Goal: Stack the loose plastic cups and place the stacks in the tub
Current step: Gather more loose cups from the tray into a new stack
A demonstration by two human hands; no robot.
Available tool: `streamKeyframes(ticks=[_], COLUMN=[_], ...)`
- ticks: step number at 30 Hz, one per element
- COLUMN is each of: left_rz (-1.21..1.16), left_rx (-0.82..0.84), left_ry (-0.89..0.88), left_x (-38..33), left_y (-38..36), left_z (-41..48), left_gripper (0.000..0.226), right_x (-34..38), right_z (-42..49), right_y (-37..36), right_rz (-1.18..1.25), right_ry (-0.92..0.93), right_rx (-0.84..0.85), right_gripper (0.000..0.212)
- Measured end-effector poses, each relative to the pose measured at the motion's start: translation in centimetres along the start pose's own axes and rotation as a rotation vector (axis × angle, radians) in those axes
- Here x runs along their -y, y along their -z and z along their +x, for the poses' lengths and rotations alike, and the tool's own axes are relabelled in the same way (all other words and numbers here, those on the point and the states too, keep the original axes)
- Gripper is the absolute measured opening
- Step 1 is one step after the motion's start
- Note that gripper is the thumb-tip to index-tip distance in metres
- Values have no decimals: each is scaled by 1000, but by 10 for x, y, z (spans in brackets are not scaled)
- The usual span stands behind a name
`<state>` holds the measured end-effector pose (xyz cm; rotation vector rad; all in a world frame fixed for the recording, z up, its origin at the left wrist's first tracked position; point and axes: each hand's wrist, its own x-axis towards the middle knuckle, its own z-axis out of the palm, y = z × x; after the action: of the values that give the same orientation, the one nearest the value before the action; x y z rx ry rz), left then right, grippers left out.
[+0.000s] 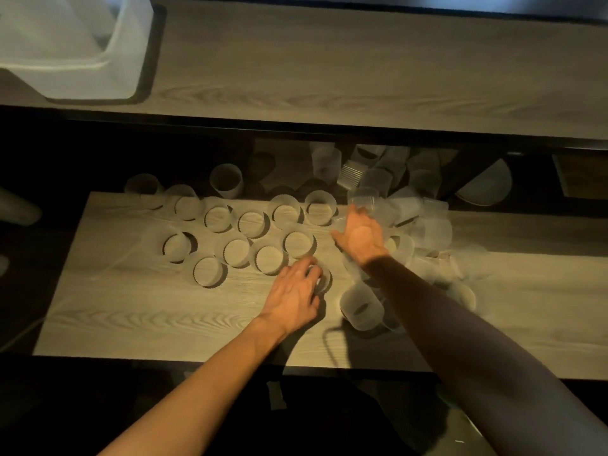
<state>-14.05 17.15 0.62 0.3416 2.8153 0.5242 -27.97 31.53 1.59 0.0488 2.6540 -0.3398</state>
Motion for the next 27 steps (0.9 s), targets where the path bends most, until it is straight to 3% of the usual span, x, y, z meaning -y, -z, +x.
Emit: streamKeyframes(ticks=[3, 8, 12, 17, 23, 27], left_rz=[-65, -44, -30, 22, -30, -78], left_rx=[-70, 44, 48, 1, 95, 148], left_ry=[-17, -30, -62, -80, -18, -16], left_x=[-9, -26, -31, -38, -54, -60], left_y=[-4, -16, -16, -18, -24, -24], left_z=[-1, 3, 9, 5, 10, 16], left_gripper=[34, 56, 55, 50, 77, 58], right_x=[0, -6, -6, -20, -29, -36], right_z=[-8, -22, -22, -20, -17, -20], right_y=[-3, -10, -12, -14, -7, 1], right_rz=[46, -6, 125, 208, 271, 316], right_ry=[124, 342, 358, 352, 379, 377], right_rx=[-15, 74, 88, -21, -19, -34], right_gripper=[80, 47, 31, 22, 8, 7])
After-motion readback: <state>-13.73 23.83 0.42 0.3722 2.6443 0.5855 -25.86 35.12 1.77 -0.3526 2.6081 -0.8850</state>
